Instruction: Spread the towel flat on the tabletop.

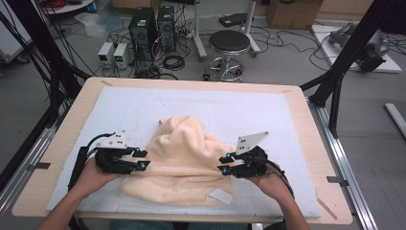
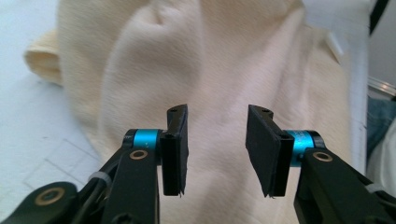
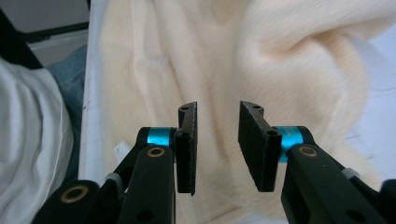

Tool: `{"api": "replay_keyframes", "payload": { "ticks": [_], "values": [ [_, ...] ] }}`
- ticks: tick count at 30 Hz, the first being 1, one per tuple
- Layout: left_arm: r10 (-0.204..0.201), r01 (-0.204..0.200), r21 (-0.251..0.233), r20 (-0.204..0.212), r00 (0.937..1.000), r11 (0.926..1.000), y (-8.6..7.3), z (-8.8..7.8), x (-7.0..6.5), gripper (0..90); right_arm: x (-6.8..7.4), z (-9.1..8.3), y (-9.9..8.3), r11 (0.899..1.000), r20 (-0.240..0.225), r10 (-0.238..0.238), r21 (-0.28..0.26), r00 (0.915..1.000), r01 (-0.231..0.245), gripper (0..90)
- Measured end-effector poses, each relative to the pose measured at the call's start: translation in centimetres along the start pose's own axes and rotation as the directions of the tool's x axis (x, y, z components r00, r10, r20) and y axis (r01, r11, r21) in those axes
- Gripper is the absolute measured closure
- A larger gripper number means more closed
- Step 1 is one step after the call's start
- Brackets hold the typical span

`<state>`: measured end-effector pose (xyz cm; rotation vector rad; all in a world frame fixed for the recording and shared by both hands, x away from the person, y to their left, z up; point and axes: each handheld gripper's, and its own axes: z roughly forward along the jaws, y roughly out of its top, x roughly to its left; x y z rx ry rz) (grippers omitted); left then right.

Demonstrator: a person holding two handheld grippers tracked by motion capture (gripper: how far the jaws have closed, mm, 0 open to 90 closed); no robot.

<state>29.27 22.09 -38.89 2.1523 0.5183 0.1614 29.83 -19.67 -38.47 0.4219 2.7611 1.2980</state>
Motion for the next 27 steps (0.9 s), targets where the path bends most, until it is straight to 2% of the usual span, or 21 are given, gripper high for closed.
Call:
{"api": "replay_keyframes", "payload": {
  "ticks": [2, 5, 10, 15, 17, 19, 21, 24, 25, 26, 27],
  "values": [
    [0.002, -0.002, 0.009, -0.004, 1.0, 1.0, -0.3, 0.2, -0.1, 59.1, 0.1, 0.4, -0.5, 1.0, 0.005, 0.002, 0.018, 1.0, -0.002, 64.3],
    [-0.017, 0.017, 0.031, -0.009, 0.9998, 0.9994, -0.9, 0.7, -0.2, 55.9, 0.2, 1.1, -1.1, 0.999, 0.0, 0.001, 0.04, 1.0, -0.001, 60.6],
    [0.02, -0.02, 0.011, -0.012, 0.9997, 0.9997, -1.2, -0.2, -1.3, 55.3, 1.5, 1.3, -1.4, 0.998, -0.015, -0.042, 0.037, 0.999, 0.043, 62.0],
    [0.035, -0.035, 0.001, 0.019, 0.9992, 0.9994, -1.6, -1.1, -2.0, 62.2, 1.7, 1.4, -2.4, 0.999, -0.036, -0.022, 0.037, 0.9991, 0.023, 64.6],
    [0.043, -0.044, 0.025, 0.028, 0.9987, 0.9987, -2.1, -0.9, -2.2, 63.1, 1.8, 1.4, -2.8, 0.999, -0.036, -0.017, 0.046, 0.9992, 0.018, 65.0],
    [0.047, -0.049, 0.055, 0.031, 0.9984, 0.9973, -2.7, -0.6, -2.2, 62.5, 2.0, 1.5, -3.2, 0.998, -0.022, -0.032, 0.06, 0.9992, 0.034, 65.8],
    [0.04, -0.043, 0.08, 0.048, 0.9981, 0.9958, -3.4, -0.2, -2.3, 61.8, 2.1, 1.6, -3.7, 0.998, -0.04, -0.026, 0.062, 0.9989, 0.028, 66.6],
    [0.034, -0.042, 0.127, 0.062, 0.9975, 0.9911, -4.1, 0.7, -2.4, 59.9, 2.1, 2.1, -4.3, 0.994, -0.048, -0.024, 0.103, 0.9985, 0.029, 65.2],
    [0.043, -0.053, 0.154, 0.072, 0.9965, 0.9866, -4.3, 1.0, -2.3, 59.9, 2.1, 2.4, -4.4, 0.992, -0.046, -0.026, 0.123, 0.9986, 0.031, 64.8],
    [0.031, -0.042, 0.163, 0.072, 0.9969, 0.9857, -4.5, 1.3, -2.5, 60.3, 2.2, 2.6, -4.6, 0.992, -0.041, -0.025, 0.123, 0.9988, 0.03, 65.7],
    [0.043, -0.055, 0.168, 0.069, 0.9966, 0.9843, -4.6, 1.5, -2.6, 61.2, 2.1, 2.6, -4.7, 0.992, -0.036, -0.025, 0.12, 0.999, 0.029, 67.4]
  ]
}}
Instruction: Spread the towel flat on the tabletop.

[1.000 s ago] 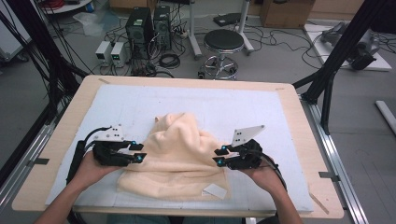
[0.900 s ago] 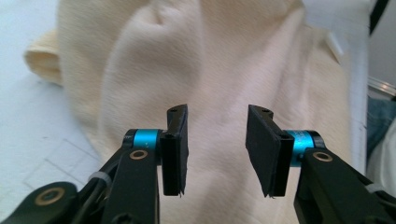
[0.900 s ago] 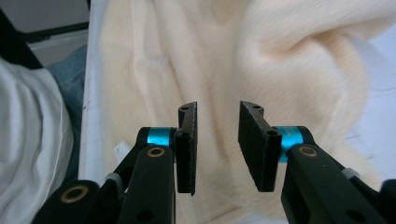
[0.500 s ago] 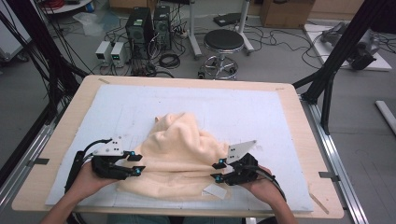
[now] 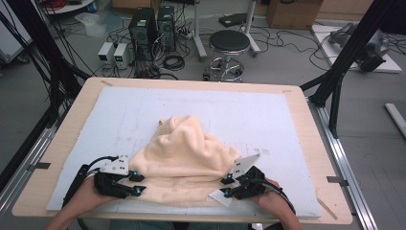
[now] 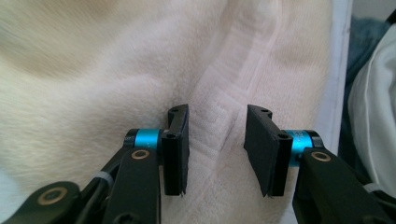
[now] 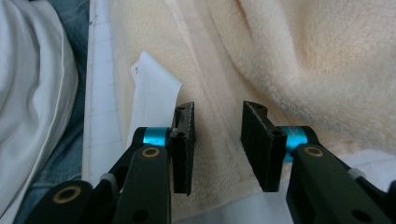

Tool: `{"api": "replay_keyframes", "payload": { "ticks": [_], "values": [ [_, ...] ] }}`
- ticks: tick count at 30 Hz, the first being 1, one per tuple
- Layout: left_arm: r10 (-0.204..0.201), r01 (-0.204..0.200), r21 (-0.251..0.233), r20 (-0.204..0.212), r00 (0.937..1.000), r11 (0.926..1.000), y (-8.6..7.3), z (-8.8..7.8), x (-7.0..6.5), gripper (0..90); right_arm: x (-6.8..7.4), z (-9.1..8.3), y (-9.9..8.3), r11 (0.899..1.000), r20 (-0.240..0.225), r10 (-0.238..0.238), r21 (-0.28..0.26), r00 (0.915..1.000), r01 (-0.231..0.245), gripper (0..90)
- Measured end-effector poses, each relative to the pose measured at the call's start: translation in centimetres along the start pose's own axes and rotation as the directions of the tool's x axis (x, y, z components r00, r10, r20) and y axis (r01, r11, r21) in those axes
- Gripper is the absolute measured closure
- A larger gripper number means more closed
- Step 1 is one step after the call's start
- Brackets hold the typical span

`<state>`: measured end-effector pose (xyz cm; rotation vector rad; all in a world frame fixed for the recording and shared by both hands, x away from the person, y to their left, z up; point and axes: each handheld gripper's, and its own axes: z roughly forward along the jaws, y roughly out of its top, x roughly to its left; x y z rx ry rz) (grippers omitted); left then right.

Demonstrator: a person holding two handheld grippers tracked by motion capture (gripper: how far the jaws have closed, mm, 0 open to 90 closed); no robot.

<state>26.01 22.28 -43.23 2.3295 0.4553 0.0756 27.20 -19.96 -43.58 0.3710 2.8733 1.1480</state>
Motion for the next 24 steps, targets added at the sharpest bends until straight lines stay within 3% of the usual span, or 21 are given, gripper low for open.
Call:
{"api": "replay_keyframes", "payload": {
  "ticks": [4, 7, 10, 12, 16, 20, 22, 24],
  "values": [
    [-0.01, 0.01, 0.002, -0.016, 0.9998, 0.9999, 0.1, 0.0, 0.0, 70.8, 0.2, 0.1, 0.0, 1.0, 0.024, 0.011, 0.002, 0.9997, -0.011, 79.4],
    [0.01, -0.01, 0.006, -0.001, 0.9999, 0.9999, 0.2, 0.0, -0.4, 82.2, 0.3, 0.1, 0.1, 1.0, 0.013, 0.018, 0.006, 0.9997, -0.018, 86.4],
    [0.034, -0.034, 0.013, 0.018, 0.9993, 0.9993, 0.1, -0.4, -1.0, 85.4, 0.7, -0.2, 0.2, 1.0, -0.032, 0.008, 0.025, 0.9994, -0.007, 86.9],
    [0.045, -0.045, 0.009, 0.035, 0.9984, 0.9989, -0.1, -0.8, -1.7, 85.8, 1.5, -0.6, 0.3, 0.999, -0.041, -0.017, 0.027, 0.999, 0.018, 86.9],
    [0.053, -0.053, 0.006, 0.07, 0.9961, 0.9986, -0.3, -1.8, -3.6, 85.8, 3.0, -2.2, 0.2, 0.999, -0.064, -0.035, -0.036, 0.9973, 0.033, 86.8],
    [0.056, -0.054, -0.028, 0.1, 0.9934, 0.9982, -0.6, -3.0, -5.4, 85.3, 4.5, -3.4, -0.1, 0.996, -0.121, -0.013, -0.093, 0.9926, 0.002, 83.7],
    [0.037, -0.032, -0.065, 0.08, 0.9961, 0.9974, -0.5, -3.5, -5.4, 75.2, 4.6, -3.9, -0.1, 0.992, -0.121, 0.01, -0.12, 0.9926, -0.025, 75.3],
    [0.026, -0.023, -0.09, 0.037, 0.999, 0.9957, -0.2, -3.9, -4.6, 69.4, 4.1, -4.3, -0.1, 0.988, -0.091, 0.019, -0.153, 0.9957, -0.032, 70.0]
  ]
}}
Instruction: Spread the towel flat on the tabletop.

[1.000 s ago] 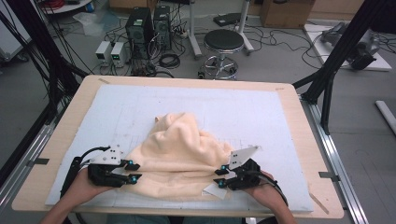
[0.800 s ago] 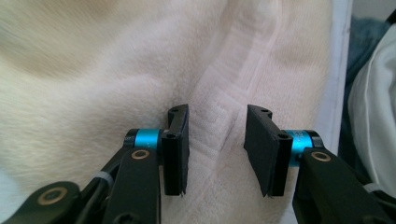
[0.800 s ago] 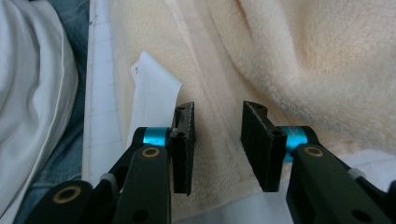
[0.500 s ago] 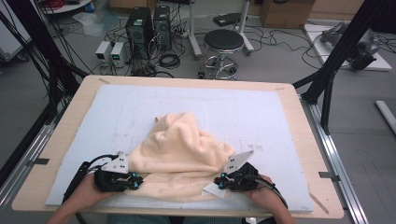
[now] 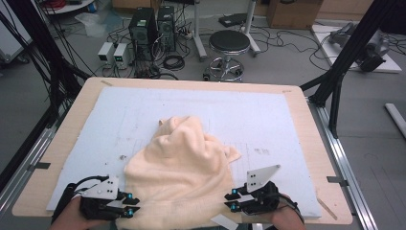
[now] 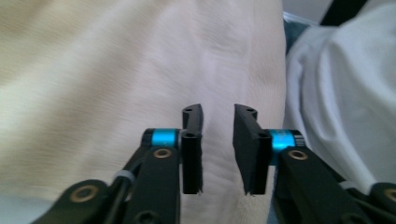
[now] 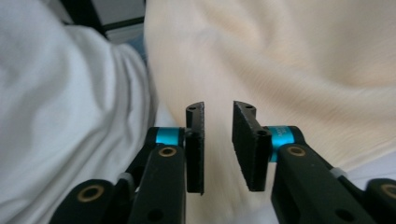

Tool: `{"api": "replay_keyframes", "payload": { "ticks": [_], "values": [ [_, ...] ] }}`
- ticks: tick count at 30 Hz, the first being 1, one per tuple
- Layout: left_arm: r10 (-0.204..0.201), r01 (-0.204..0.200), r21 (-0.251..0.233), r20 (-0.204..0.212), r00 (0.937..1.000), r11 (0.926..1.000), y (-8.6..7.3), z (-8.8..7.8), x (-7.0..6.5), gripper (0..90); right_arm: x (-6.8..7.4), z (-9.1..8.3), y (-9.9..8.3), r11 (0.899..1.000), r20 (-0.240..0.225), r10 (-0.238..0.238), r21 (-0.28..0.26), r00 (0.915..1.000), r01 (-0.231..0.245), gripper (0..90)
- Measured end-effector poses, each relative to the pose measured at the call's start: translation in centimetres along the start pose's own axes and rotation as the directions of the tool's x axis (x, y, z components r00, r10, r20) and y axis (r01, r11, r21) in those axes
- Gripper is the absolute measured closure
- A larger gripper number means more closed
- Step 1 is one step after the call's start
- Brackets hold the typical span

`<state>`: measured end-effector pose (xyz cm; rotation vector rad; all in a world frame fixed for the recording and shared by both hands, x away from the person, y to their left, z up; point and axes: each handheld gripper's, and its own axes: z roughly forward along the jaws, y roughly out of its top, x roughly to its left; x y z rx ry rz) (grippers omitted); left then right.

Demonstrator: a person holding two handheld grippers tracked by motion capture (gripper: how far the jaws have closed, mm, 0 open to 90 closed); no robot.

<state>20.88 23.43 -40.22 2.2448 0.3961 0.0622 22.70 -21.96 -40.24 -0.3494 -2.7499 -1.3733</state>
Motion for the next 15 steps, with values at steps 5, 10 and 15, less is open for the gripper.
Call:
{"api": "replay_keyframes", "payload": {
  "ticks": [5, 10, 15],
  "values": [
    [-0.026, 0.022, -0.045, -0.099, 0.9947, 0.9988, 1.1, 0.6, 2.8, 61.0, -2.1, 0.7, 1.1, 1.0, 0.075, -0.02, 0.007, 0.997, 0.02, 64.4],
    [-0.07, 0.064, -0.049, -0.139, 0.9878, 0.9968, 1.9, 2.2, 5.7, 58.1, -5.0, 2.7, 1.7, 0.995, 0.127, -0.079, 0.063, 0.9888, 0.072, 58.3],
    [-0.095, 0.099, 0.031, -0.118, 0.9885, 0.9946, 1.5, 4.0, 6.9, 55.8, -6.5, 3.9, 1.3, 0.986, 0.147, -0.113, 0.137, 0.9827, 0.093, 57.6]
  ]
}}
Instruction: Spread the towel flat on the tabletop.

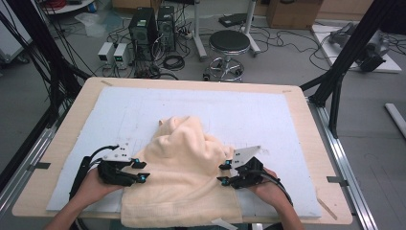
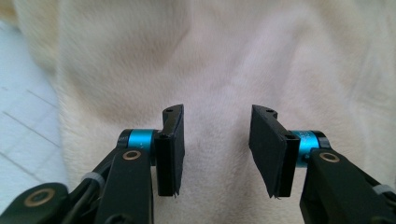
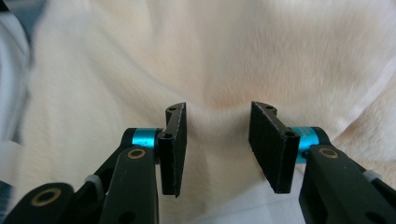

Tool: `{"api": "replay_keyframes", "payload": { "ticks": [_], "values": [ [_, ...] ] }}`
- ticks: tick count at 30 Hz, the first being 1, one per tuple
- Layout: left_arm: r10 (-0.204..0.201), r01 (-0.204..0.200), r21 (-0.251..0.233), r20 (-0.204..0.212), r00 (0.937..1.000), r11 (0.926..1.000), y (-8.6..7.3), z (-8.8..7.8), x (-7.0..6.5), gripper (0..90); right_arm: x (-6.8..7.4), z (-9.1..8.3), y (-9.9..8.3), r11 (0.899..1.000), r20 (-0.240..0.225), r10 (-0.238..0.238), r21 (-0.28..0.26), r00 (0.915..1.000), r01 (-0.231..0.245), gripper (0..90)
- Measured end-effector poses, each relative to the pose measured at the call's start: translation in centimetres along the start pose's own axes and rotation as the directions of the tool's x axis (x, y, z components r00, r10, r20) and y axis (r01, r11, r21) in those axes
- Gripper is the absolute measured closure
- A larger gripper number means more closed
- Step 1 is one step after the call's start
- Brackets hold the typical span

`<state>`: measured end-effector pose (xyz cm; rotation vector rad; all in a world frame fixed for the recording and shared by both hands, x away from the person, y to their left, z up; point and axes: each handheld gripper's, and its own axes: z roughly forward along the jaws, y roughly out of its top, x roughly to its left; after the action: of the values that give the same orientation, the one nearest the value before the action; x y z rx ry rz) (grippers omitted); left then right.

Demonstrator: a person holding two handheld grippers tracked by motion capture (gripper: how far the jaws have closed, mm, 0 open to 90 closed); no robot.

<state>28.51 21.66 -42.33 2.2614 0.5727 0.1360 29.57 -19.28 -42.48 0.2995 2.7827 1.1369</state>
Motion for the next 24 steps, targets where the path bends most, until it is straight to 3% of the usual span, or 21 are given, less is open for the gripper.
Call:
{"api": "replay_keyframes", "payload": {
  "ticks": [2, 4, 6, 11, 19, 24],
  "values": [
    [0.005, -0.004, 0.045, -0.004, 1.0, 0.999, -0.3, 0.7, 0.0, 58.8, -0.2, 0.8, -0.2, 0.999, -0.001, 0.001, 0.053, 1.0, -0.001, 65.3],
    [0.02, -0.019, 0.045, -0.023, 0.9995, 0.9988, -0.4, 0.9, -0.2, 63.2, -0.2, 0.9, -0.5, 0.999, -0.022, 0.035, 0.034, 0.9991, -0.034, 75.9],
    [-0.002, 0.003, 0.048, -0.027, 0.9996, 0.9989, -0.3, 0.8, -0.1, 67.0, 0.0, 0.8, -0.5, 0.999, -0.022, 0.036, 0.039, 0.9991, -0.035, 83.0],
    [0.019, -0.019, 0.043, -0.005, 0.9998, 0.9989, -0.4, 0.5, -0.5, 78.8, 0.5, 0.0, -0.9, 0.997, -0.057, 0.06, 0.054, 0.9966, -0.057, 84.0],
    [0.059, -0.06, 0.017, 0.051, 0.9969, 0.998, -0.7, -0.3, -2.6, 79.5, 3.6, -2.1, -2.6, 0.998, -0.081, 0.063, 0.031, 0.9947, -0.061, 84.3],
    [0.097, -0.1, 0.019, 0.109, 0.9892, 0.9948, -1.1, -1.5, -4.4, 80.5, 5.2, -2.9, -2.8, 0.998, -0.116, 0.063, 0.018, 0.9913, -0.062, 83.5]
  ]
}}
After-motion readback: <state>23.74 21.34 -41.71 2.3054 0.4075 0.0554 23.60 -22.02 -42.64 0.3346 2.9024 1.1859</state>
